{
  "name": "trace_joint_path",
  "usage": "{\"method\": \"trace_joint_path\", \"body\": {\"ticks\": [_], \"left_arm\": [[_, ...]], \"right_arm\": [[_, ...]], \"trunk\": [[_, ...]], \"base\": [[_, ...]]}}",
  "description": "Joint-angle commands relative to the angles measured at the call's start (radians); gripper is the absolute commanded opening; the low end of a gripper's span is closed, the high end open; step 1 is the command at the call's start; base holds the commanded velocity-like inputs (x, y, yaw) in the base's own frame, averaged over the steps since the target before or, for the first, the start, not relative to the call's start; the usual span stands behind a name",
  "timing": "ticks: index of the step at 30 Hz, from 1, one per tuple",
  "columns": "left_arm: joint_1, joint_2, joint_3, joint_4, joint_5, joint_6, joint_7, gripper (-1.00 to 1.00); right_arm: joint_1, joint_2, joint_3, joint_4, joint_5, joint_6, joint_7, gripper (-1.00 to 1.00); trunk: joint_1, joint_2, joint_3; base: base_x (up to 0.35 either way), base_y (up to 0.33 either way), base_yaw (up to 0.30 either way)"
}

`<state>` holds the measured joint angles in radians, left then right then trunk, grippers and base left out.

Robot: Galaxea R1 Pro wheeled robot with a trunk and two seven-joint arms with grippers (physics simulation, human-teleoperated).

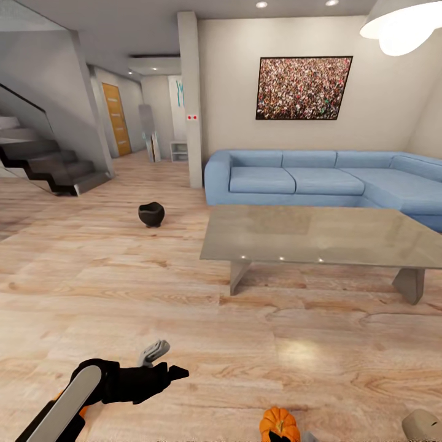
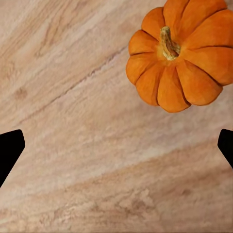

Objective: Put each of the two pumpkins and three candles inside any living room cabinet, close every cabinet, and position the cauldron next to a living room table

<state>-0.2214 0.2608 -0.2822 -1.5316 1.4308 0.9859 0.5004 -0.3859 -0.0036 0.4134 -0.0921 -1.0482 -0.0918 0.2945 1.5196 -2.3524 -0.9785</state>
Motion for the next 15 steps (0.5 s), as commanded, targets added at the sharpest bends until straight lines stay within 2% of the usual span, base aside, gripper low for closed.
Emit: {"method": "trace_joint_path", "body": {"ticks": [1,11,14,15], "left_arm": [[-0.001,0.000,-0.001,-0.001,0.011,0.000,0.010,1.00],[-0.001,-0.002,0.000,-0.001,0.017,0.000,0.010,1.00],[-0.001,-0.001,0.000,-0.001,0.017,0.000,0.009,1.00],[-0.001,-0.001,0.000,-0.001,0.017,0.000,0.009,1.00]], "right_arm": [[-0.001,-0.001,0.008,0.001,-0.010,-0.004,0.005,1.00],[-0.001,-0.006,0.003,0.000,-0.014,-0.004,0.014,1.00],[-0.001,-0.007,-0.010,0.001,-0.025,0.002,0.050,1.00],[-0.001,-0.011,-0.025,0.002,-0.041,0.005,0.072,1.00]], "trunk": [[0.004,-0.008,-0.004],[0.042,-0.078,-0.035],[0.054,-0.099,-0.045],[0.057,-0.106,-0.048]], "base": [[0.000,0.000,0.000],[0.000,0.000,0.000],[0.000,0.000,0.000],[0.000,0.000,0.000]]}}
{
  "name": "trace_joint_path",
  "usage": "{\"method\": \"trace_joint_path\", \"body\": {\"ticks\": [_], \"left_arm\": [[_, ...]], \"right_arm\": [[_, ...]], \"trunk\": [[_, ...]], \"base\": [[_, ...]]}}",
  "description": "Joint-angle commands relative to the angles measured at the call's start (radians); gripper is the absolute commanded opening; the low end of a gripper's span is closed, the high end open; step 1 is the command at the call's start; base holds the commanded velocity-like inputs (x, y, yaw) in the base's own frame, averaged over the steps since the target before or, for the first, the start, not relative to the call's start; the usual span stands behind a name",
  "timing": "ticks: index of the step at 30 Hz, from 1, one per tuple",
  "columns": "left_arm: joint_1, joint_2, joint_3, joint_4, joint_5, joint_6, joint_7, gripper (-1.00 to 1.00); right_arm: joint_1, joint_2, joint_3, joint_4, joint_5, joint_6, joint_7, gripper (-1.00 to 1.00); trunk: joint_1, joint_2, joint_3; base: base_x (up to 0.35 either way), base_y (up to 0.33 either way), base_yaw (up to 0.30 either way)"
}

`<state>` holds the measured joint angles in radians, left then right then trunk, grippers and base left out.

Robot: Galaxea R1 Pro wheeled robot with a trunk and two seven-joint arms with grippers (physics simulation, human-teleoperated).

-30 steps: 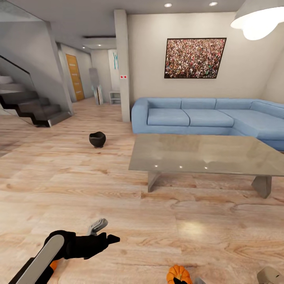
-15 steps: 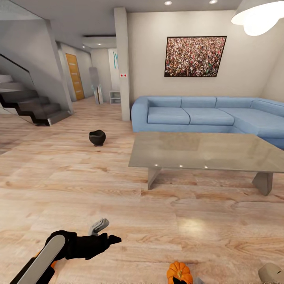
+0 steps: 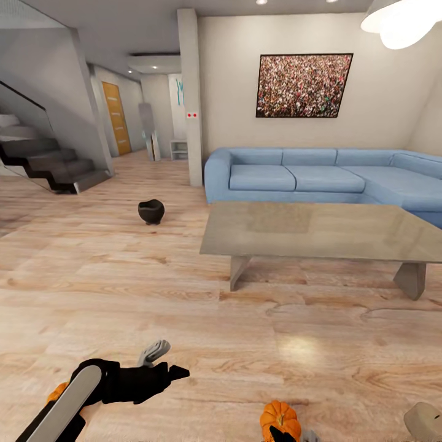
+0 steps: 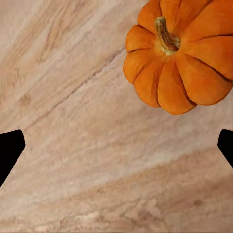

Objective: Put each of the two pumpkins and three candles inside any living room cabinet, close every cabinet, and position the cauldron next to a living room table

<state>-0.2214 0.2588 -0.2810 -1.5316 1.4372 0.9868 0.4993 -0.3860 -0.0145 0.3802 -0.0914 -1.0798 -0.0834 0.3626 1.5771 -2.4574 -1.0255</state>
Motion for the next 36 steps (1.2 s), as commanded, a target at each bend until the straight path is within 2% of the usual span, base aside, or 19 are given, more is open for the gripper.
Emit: {"method": "trace_joint_path", "body": {"ticks": [1,3,7,9,11,14,17,23,36], "left_arm": [[-0.001,0.001,-0.002,-0.001,0.011,0.000,0.010,1.00],[-0.001,0.000,-0.002,-0.001,0.011,0.000,0.011,1.00],[-0.001,0.000,-0.001,-0.001,0.011,0.000,0.010,1.00],[-0.001,0.000,-0.001,-0.001,0.012,0.000,0.010,1.00],[0.000,0.000,-0.002,-0.001,0.012,0.000,0.010,1.00],[-0.001,0.002,0.000,-0.001,0.012,0.001,0.008,1.00],[0.000,0.002,0.000,-0.001,0.012,0.001,0.006,1.00],[0.000,0.002,0.000,-0.001,0.012,0.001,0.005,1.00],[0.000,0.002,0.000,-0.001,0.012,0.001,0.004,1.00]], "right_arm": [[-0.001,-0.015,-0.019,0.002,-0.043,0.001,0.034,1.00],[-0.001,-0.030,-0.040,0.003,-0.077,0.003,0.051,1.00],[-0.001,-0.044,-0.077,0.005,-0.118,0.007,0.053,1.00],[-0.001,-0.064,-0.102,0.005,-0.156,0.028,0.053,1.00],[-0.001,-0.096,-0.118,0.004,-0.218,0.089,0.054,1.00],[-0.001,-0.120,-0.123,0.004,-0.258,0.113,0.052,1.00],[-0.001,-0.132,-0.124,0.005,-0.269,0.119,0.050,1.00],[-0.001,-0.129,-0.114,0.002,-0.265,0.111,-0.001,1.00],[-0.001,-0.130,-0.110,-0.001,-0.260,0.115,0.060,1.00]], "trunk": [[0.004,-0.008,-0.004],[0.011,-0.022,-0.010],[0.023,-0.043,-0.024],[0.024,-0.043,-0.031],[0.025,-0.044,-0.039],[0.026,-0.044,-0.051],[0.028,-0.045,-0.062],[0.031,-0.047,-0.086],[0.036,-0.050,-0.136]], "base": [[0.000,0.000,0.000],[0.000,0.000,0.000],[0.000,0.000,0.000],[0.000,0.000,0.000],[0.000,0.000,0.000],[0.000,0.000,0.000],[0.000,0.000,0.000],[0.000,0.000,0.000],[0.000,0.000,0.000]]}}
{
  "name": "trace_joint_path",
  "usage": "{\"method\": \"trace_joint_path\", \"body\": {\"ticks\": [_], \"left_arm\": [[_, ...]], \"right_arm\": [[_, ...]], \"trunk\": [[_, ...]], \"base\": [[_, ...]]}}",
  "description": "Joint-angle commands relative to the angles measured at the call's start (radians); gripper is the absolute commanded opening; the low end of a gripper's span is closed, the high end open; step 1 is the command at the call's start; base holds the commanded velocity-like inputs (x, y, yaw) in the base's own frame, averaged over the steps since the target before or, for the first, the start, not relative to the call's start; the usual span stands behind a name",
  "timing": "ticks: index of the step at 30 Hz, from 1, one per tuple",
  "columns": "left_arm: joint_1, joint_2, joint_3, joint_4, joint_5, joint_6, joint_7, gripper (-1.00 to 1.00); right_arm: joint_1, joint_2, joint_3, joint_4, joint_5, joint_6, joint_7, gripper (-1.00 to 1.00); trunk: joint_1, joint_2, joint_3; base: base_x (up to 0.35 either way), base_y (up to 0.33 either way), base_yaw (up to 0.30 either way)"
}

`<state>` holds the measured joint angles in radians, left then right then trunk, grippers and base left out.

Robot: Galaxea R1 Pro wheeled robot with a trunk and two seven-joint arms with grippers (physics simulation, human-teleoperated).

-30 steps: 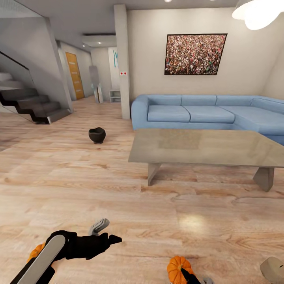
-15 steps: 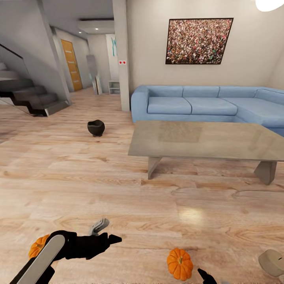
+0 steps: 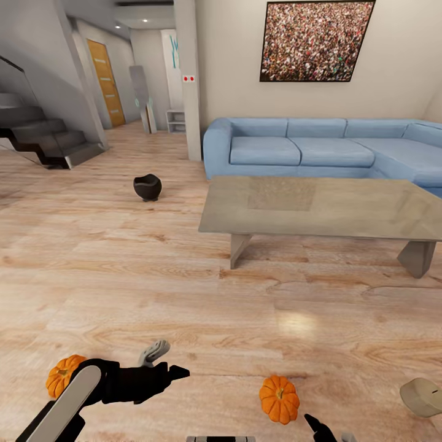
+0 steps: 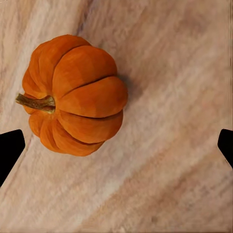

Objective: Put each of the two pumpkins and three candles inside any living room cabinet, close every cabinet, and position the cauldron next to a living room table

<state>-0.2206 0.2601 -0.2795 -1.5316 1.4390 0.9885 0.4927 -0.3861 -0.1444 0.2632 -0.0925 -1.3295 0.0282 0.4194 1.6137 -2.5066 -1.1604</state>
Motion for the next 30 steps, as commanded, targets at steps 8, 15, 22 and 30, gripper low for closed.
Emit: {"method": "trace_joint_path", "body": {"ticks": [8,15,22,30], "left_arm": [[-0.001,0.001,-0.003,-0.001,0.012,0.001,0.010,1.00],[0.000,0.001,-0.003,-0.001,0.012,0.001,0.011,1.00],[0.000,0.002,0.000,-0.001,0.012,0.001,0.010,1.00],[0.000,0.002,-0.003,-0.001,0.012,0.001,0.010,1.00]], "right_arm": [[0.000,-0.001,0.007,0.001,-0.011,-0.002,0.009,1.00],[0.000,-0.001,0.004,0.000,-0.011,-0.004,0.009,1.00],[0.000,0.000,0.003,0.001,-0.012,-0.008,0.004,1.00],[0.000,0.002,0.004,0.002,-0.014,-0.010,-0.006,1.00]], "trunk": [[0.000,0.000,-0.001],[0.000,0.000,-0.001],[0.000,0.000,-0.001],[0.000,0.000,-0.001]], "base": [[0.000,0.000,0.000],[0.092,0.033,0.000],[0.066,0.008,0.000],[0.037,0.007,0.000]]}}
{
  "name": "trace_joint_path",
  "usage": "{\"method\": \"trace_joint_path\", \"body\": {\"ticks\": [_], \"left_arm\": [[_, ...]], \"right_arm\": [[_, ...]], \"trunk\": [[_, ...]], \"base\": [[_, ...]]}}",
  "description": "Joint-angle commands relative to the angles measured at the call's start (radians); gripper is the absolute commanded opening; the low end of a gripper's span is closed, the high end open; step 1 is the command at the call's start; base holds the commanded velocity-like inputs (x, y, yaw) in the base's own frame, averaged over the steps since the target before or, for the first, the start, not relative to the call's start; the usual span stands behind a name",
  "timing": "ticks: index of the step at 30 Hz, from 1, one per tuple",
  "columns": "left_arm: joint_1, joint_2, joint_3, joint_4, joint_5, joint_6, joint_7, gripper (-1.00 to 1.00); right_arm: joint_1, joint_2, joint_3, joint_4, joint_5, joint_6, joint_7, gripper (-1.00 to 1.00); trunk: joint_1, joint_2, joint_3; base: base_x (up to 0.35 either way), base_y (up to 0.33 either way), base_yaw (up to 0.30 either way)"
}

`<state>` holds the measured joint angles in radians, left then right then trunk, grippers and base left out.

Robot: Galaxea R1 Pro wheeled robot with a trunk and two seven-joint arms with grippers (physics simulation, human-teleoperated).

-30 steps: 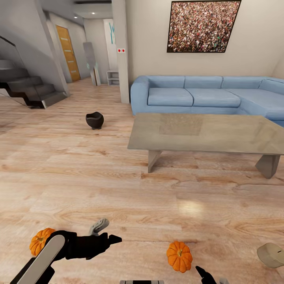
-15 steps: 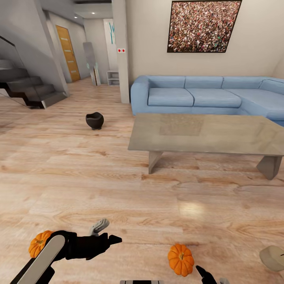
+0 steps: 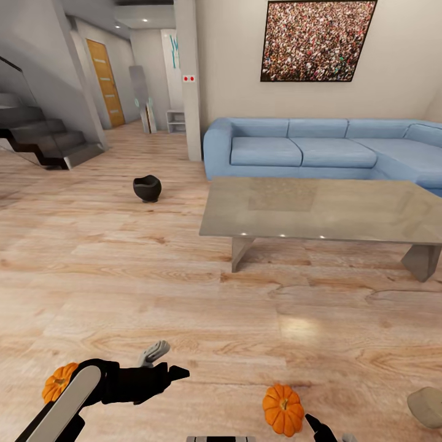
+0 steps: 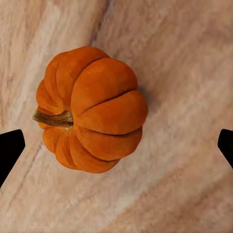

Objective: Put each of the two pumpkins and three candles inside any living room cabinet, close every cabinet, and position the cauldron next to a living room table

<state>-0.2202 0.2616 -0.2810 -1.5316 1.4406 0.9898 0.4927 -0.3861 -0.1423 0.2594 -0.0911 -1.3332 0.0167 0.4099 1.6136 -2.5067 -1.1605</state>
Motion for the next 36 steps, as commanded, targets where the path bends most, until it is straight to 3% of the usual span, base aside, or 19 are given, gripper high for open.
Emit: {"method": "trace_joint_path", "body": {"ticks": [1,36], "left_arm": [[-0.001,0.001,-0.001,-0.001,0.010,0.000,0.011,1.00],[-0.001,0.001,0.001,-0.001,0.011,0.000,0.011,1.00]], "right_arm": [[-0.001,0.000,0.007,0.001,-0.011,0.002,0.004,1.00],[-0.001,0.000,0.007,0.001,-0.011,-0.014,0.004,1.00]], "trunk": [[0.000,0.000,-0.001],[0.000,0.000,-0.001]], "base": [[0.054,0.021,0.000],[0.045,0.023,0.000]]}}
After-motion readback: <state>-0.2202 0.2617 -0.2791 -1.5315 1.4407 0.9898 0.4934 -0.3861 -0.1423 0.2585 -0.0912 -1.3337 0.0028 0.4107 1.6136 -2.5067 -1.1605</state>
